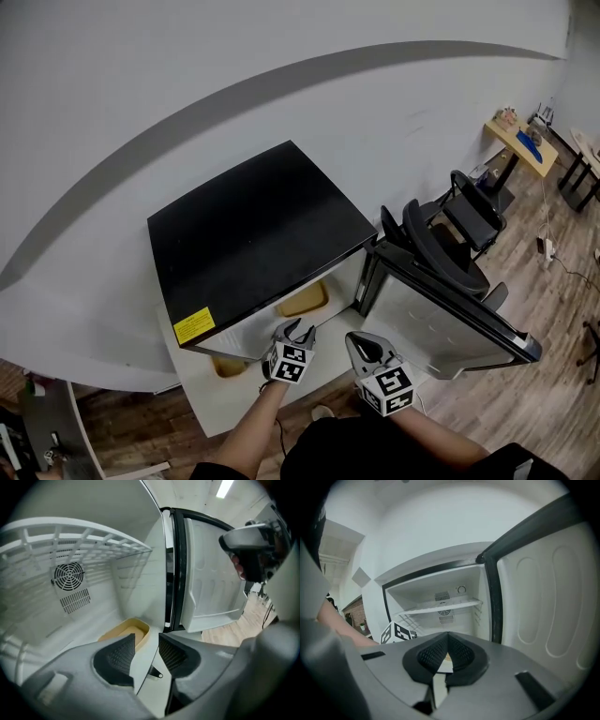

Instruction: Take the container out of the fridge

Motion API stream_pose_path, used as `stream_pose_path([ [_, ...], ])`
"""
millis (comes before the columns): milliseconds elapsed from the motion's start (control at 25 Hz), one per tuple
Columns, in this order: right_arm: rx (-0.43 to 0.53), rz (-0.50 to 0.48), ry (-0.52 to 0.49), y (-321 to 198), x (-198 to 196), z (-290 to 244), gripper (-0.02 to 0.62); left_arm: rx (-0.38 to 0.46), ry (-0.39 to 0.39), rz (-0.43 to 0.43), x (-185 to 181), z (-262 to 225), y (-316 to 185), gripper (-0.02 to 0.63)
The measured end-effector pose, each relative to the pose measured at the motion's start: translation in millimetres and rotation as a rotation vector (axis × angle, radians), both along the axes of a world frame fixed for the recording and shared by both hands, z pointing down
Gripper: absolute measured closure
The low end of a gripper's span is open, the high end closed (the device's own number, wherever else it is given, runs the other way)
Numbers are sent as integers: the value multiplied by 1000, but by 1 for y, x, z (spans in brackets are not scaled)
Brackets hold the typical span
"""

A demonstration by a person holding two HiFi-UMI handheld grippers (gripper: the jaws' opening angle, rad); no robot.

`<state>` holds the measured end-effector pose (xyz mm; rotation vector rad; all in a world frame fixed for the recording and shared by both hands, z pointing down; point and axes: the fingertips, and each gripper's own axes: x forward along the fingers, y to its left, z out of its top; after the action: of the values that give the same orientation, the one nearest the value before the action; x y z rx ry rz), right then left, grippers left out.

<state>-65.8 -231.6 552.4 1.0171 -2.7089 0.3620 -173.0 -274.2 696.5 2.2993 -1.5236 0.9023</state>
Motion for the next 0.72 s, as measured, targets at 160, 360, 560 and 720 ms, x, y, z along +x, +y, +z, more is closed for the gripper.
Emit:
stream_pose_path([
  [160, -6, 23, 6, -5, 5, 1, 598, -46, -73, 82, 6, 16, -13, 422],
  [360, -1, 38, -25, -11, 9, -7, 599, -87, -139, 138, 9, 29, -29, 417],
  [560, 15, 29, 1, -13, 9, -8, 599, -135, -190, 167, 3, 51, -36, 417],
  [720, 32, 19, 23, -15, 9, -8, 598, -175, -253, 213, -2, 70, -40, 417],
])
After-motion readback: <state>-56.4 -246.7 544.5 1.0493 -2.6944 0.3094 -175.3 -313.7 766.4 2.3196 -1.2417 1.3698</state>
